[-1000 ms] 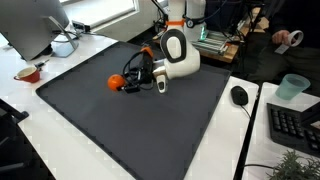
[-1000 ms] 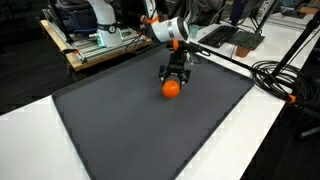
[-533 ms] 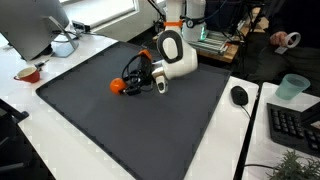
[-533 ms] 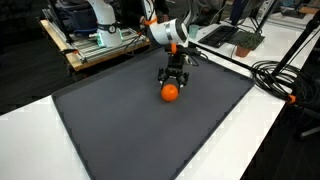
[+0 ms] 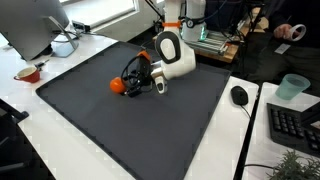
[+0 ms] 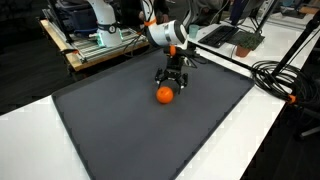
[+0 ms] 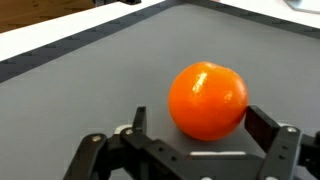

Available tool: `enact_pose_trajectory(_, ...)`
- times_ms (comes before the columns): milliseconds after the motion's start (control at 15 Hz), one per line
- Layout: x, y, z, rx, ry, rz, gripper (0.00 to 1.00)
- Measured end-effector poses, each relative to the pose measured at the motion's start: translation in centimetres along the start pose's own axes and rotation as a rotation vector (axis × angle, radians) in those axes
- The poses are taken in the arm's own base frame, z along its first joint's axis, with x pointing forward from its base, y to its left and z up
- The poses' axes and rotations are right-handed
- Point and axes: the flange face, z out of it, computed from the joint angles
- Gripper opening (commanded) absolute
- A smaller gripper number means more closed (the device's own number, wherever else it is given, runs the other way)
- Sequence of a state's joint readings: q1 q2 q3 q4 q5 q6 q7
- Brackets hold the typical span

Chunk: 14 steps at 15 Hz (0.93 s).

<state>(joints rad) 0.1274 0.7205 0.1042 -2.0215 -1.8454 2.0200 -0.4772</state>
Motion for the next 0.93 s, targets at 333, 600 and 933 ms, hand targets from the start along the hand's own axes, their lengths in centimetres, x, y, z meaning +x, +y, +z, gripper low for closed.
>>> enact_pose_trajectory(333, -0.6, -1.0, -1.6, 0.062, 0.043, 0.004, 1.00)
enact_pose_trajectory(600, -2.5, -3.3, -7.0, 0.030, 0.137, -0.052, 1.00)
enact_pose_trajectory(933, -4.3, -7.5, -15.6, -0.185, 0.340, -0.086, 1.00)
